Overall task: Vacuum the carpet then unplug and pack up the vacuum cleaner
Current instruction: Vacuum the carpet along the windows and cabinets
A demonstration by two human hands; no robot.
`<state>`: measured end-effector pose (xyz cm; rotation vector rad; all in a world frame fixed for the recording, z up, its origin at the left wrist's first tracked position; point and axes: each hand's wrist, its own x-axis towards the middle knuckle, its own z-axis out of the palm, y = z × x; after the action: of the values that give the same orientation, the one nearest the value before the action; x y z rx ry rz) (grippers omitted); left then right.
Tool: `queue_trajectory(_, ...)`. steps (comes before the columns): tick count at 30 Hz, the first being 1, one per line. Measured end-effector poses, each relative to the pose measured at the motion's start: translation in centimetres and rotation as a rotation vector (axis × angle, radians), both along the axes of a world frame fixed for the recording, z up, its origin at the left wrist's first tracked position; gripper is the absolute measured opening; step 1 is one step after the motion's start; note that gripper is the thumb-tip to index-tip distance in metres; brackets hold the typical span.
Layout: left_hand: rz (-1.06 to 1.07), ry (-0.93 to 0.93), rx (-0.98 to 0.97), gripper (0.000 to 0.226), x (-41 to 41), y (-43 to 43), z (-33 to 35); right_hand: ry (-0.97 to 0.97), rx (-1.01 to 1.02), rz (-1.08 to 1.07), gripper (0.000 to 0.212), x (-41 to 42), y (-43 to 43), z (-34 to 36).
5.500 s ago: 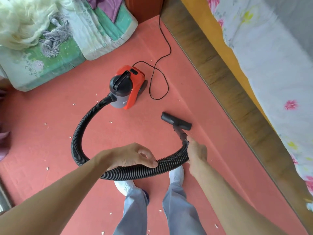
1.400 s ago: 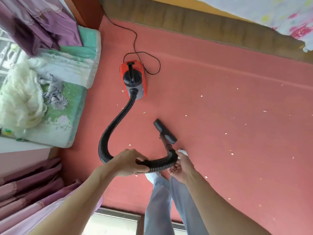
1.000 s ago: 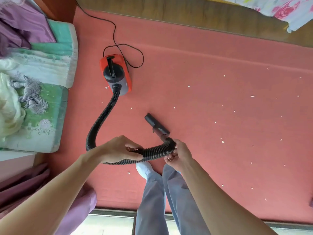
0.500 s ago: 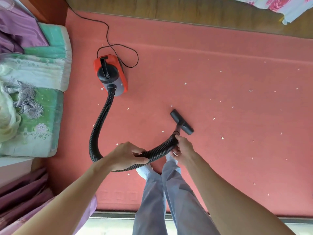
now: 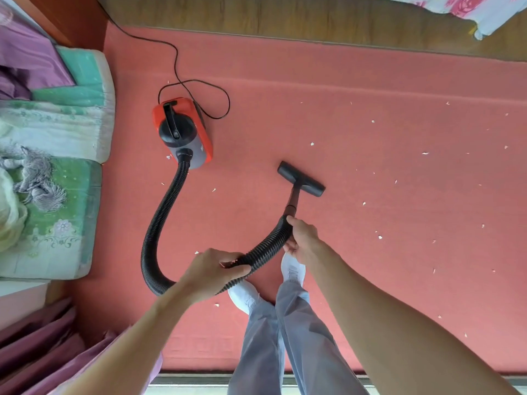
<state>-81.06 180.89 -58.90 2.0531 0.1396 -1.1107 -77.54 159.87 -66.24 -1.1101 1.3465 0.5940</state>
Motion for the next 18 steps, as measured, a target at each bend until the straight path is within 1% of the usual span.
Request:
queue_trajectory(2,0.065,-0.022,-0.014,0.031,0.1,-1.3,-0.6,-0.009,-0.009,0.014,0.019,1.1,-0.8,-0.5)
queue_trajectory(4,0.082,-0.015,-0.021,0.035,-0.1,-2.2,-1.0,-0.005,-0.032,0.049,0.015,1.6,-1.5,-0.4)
queue_trajectory(6,0.1,0.048,-0.061,0.033,-0.8,-2.2,-1.1,0.014,-0.037,0.104,0.015,1.2,-2.0,0.3)
queue_trajectory(8,0.116,0.145,-0.12,0.025,-1.2,-1.3,-1.0,0.034,0.003,0.159,0.016,0.9,-2.4,0.9)
queue_trajectory(12,0.065,0.214,-0.113,0.02,0.1,0.2,-0.6,0.03,0.002,0.174,0.02,0.6,-2.5,1.3)
queue_trajectory(15,0.051,0.198,-0.133,0.017,2.6,-0.5,-0.1,0.005,-0.027,0.154,0.021,2.6,-2.7,1.0)
queue_trajectory(18,0.123,0.154,-0.144,0.013,4.7,-2.4,-0.4,-0.012,-0.062,0.181,0.024,5.6,-4.0,0.2)
